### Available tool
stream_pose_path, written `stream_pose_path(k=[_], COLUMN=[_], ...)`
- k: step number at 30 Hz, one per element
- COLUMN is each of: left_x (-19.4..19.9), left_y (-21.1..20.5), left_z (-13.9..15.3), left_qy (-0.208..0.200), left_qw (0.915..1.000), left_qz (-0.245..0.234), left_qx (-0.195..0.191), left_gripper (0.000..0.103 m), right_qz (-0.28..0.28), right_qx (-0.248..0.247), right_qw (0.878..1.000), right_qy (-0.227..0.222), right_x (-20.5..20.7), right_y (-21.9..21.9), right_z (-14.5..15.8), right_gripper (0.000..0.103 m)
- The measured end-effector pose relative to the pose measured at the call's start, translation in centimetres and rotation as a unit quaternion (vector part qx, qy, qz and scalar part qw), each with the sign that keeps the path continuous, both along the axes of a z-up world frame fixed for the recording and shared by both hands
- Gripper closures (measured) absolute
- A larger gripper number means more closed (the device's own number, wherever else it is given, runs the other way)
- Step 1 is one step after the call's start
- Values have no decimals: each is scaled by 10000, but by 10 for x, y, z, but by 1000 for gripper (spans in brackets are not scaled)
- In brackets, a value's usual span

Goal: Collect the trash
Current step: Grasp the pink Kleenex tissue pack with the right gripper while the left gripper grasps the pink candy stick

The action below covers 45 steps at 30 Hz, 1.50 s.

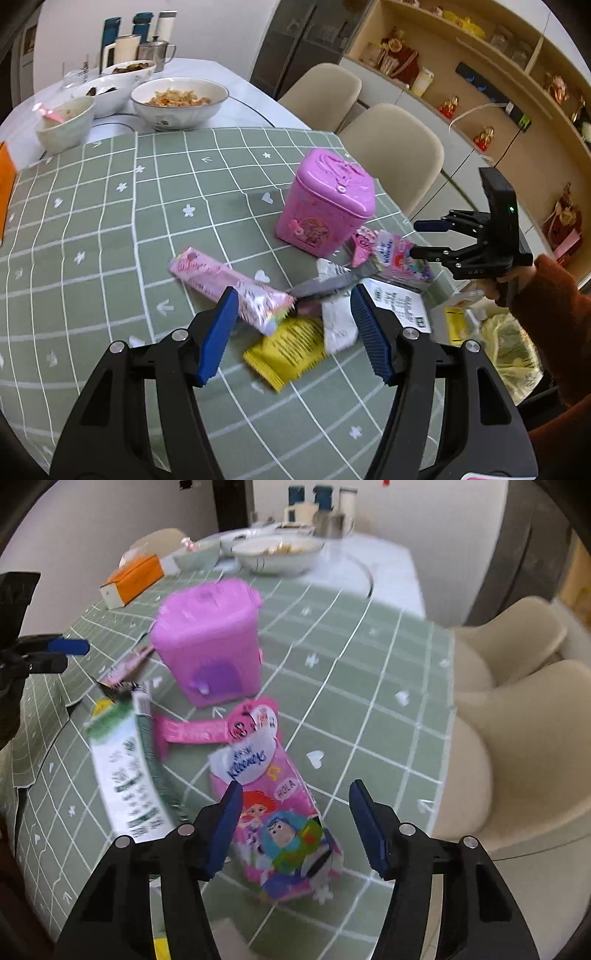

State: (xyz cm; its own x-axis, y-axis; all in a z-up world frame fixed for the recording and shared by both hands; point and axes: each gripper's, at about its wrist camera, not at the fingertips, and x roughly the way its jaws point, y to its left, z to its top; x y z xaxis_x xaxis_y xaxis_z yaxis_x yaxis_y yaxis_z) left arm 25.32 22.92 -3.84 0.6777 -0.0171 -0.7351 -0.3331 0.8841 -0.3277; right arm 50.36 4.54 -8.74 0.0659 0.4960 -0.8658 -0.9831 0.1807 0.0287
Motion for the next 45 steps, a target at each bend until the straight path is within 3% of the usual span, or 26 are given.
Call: stream_pose_path(k=[2,3,4,6,9,15,22,25,28,30,34,37,40,41,42,45], left_x=[7,9,10,11,10,1,-3,1,7,7,8,19,37,43,45,44], left_y=[4,6,8,12,16,20,12,21,37,54,61,58,50,48,47,45], left_z=[-4,-5,-6,-7,-10,-10,-11,-15,-22,-33,-46,-48,-51,-53,-56,-57], left_qy=[50,55,51,27,-14,-95,-135,-67,203,425,565,632,877,980,1032,1018], left_qw=[10000,10000,10000,10000,10000,9999,9998,9999,9992,9928,9794,9774,9818,9820,9820,9843], left_qz=[-17,-15,-12,-2,-2,-2,-149,-76,348,897,1482,1546,1470,1424,1376,1241], left_qx=[43,42,38,18,14,-79,76,24,-68,-672,-1248,-1294,-821,-756,-777,-737], left_gripper=[43,43,43,43,43,43,43,43,43,43,43,43,43,45,58,76], right_qz=[7,35,42,2,-136,-962,-1861,-2085,-2294,-2475,-2971,-3211,-3339,-3367,-3395,-3467], right_qx=[-47,-115,-259,-292,-139,504,959,1105,1199,1274,1444,1454,1421,1433,1421,1293], right_qw=[9994,9987,9980,9984,9989,9939,9775,9713,9651,9597,9416,9299,9232,9207,9192,9201], right_qy=[347,504,571,487,423,186,277,312,391,383,657,1054,1266,1359,1402,1286], right_x=[6,7,7,3,-4,-33,-71,-95,-120,-140,-163,-175,-185,-186,-188,-191], right_y=[4,5,6,2,-8,-40,-77,-91,-103,-112,-126,-129,-132,-134,-136,-142], right_z=[-15,-21,-27,-25,-4,59,84,83,74,66,41,19,2,-2,-5,-10], right_gripper=[52,67,71,92,96,97,97,97,97,97,97,97,97,97,97,96])
